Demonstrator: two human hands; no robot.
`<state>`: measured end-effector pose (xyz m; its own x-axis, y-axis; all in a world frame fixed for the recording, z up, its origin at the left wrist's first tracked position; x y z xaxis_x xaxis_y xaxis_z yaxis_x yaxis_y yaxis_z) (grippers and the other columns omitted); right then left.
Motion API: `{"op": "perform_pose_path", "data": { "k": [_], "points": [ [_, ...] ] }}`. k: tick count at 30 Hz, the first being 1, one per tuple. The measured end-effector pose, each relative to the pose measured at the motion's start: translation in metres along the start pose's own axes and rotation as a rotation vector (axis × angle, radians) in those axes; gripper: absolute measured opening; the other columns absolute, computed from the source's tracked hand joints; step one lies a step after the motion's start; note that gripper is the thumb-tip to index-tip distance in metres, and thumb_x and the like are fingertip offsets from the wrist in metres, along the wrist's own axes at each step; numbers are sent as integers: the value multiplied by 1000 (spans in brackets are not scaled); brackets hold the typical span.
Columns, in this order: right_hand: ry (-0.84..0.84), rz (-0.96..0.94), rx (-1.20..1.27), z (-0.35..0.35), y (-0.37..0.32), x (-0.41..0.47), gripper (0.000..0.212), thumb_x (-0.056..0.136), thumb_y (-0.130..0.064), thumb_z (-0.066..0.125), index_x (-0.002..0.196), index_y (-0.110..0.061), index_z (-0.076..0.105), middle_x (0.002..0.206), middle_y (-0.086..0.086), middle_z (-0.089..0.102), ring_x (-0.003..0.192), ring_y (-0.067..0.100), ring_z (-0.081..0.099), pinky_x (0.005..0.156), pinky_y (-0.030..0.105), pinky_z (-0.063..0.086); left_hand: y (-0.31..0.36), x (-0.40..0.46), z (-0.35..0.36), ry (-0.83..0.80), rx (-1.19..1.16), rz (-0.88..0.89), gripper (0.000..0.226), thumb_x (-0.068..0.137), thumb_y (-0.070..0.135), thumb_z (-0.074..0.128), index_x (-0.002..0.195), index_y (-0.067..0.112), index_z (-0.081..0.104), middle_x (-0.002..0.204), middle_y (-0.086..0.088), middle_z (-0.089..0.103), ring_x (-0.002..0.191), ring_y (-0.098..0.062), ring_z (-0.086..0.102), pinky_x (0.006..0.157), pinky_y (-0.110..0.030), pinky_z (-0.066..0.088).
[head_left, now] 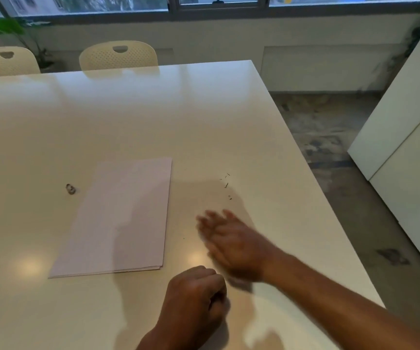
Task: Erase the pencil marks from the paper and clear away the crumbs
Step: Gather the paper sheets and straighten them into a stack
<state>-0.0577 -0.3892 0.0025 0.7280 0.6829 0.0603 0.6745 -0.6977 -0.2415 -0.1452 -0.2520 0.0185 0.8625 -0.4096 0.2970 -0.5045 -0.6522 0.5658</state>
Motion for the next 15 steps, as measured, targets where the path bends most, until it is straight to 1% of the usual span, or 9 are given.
{"op": "perform_pose_path", "data": {
  "k": [2,3,4,6,9,11,13,15],
  "points": [
    [-124,-132,11,9,-21,5,56,105,-39,14,154,-15,25,163,1,14,152,14,2,122,37,-4,0,-2,4,29,-56,4,13,62,13,57,56,22,50,57,11,48,51,-5,42,50,-14,31],
    [-125,-152,11,11,-21,6,54,106,-39,16,155,-18,23,164,-1,12,151,13,0,122,37,-4,-2,-3,5,36,-78,4,15,62,11,58,56,22,50,58,11,49,51,-5,43,50,-13,32],
    [-101,-139,3,8,-16,9,53,106,-39,16,155,-18,22,163,-1,13,151,13,1,123,38,-3,-4,-3,6,42,-92,3,14,60,10,57,56,22,51,58,12,50,51,-5,45,48,-17,36],
    [-54,-49,-43,6,4,16,53,107,-38,15,154,-16,22,163,0,15,151,14,4,123,40,0,-8,-3,7,50,-101,-8,11,55,10,50,56,21,52,56,11,51,52,-7,48,45,-25,39],
    [-16,151,-108,-5,28,36,53,107,-33,16,154,-10,22,163,7,17,152,18,7,122,40,0,-10,-1,10,37,-110,-24,10,53,13,44,56,20,51,56,9,50,52,-8,47,43,-28,38],
    [-16,205,-75,-11,35,66,53,107,-32,16,155,-9,20,164,7,15,152,19,7,123,40,1,-12,0,12,9,-121,-13,10,53,14,44,58,20,51,57,8,49,52,-8,46,43,-24,37],
    [-26,213,-43,-13,36,105,54,107,-32,17,156,-8,18,165,8,12,152,20,6,123,41,2,-14,1,13,-8,-129,-5,10,53,14,46,60,20,50,59,8,48,53,-6,45,45,-18,32],
    [-33,217,-30,-10,34,137,55,107,-32,18,156,-7,19,165,9,12,152,22,7,123,42,4,-15,1,14,-17,-134,-9,12,53,11,50,60,20,51,59,8,49,53,-4,45,48,-15,29]
  ]
}}
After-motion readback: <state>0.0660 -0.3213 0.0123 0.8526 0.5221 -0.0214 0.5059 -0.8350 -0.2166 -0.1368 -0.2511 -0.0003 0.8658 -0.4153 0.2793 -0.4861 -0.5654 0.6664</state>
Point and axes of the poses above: each hand's wrist, its own x-axis towards the middle knuckle, its own z-axis out of the palm, y = z × x, the point moved 2 cm from there along x, towards the middle knuckle
